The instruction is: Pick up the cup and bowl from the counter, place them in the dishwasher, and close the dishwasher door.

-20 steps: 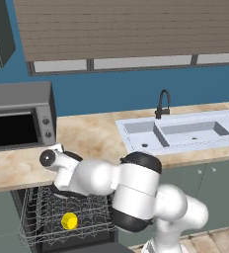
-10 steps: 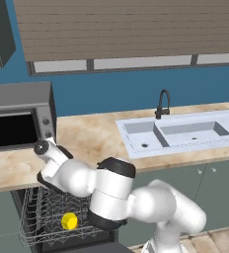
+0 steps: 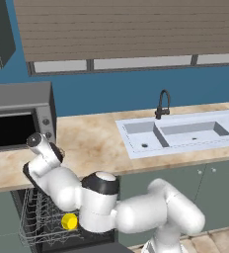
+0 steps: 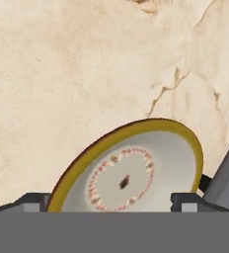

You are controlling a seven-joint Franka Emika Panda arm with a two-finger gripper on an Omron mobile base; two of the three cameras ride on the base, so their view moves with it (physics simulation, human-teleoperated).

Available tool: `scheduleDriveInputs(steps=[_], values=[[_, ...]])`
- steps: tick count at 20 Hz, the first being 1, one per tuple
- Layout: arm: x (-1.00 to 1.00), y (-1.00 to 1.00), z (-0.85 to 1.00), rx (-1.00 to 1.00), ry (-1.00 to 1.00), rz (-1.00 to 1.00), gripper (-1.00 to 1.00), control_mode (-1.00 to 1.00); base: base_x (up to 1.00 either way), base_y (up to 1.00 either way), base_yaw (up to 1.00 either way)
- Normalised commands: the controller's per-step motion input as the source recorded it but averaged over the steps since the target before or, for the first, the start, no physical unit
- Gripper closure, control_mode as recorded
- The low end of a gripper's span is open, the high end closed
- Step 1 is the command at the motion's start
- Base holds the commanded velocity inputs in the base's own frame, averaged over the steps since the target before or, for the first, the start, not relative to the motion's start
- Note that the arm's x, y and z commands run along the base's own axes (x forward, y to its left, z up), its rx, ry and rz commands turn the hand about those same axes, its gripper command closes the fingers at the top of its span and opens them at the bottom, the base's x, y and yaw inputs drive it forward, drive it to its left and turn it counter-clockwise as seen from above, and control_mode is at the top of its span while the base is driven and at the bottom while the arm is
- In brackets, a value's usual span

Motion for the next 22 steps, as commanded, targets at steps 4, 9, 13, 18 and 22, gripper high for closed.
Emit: scheduleDriveInputs(steps=[4, 9, 13, 18, 22], values=[[-0.11, 0.11, -0.5, 0.0, -0.02, 0.06, 1.0, -1.0, 0.0, 0.0, 0.0], [-0.35, -0.02, -0.18, 0.0, -0.08, 0.0, 1.0, -1.0, 0.0, 0.0, 0.0], [-0.66, -0.29, 0.01, 0.02, -0.11, 0.03, 1.0, -1.0, 0.0, 0.0, 0.0], [-0.65, -0.39, 0.16, 0.09, -0.11, 0.01, 1.0, -1.0, 0.0, 0.0, 0.0], [-0.5, -0.4, 0.16, 0.21, -0.09, 0.0, 1.0, -1.0, 0.0, 0.0, 0.0]])
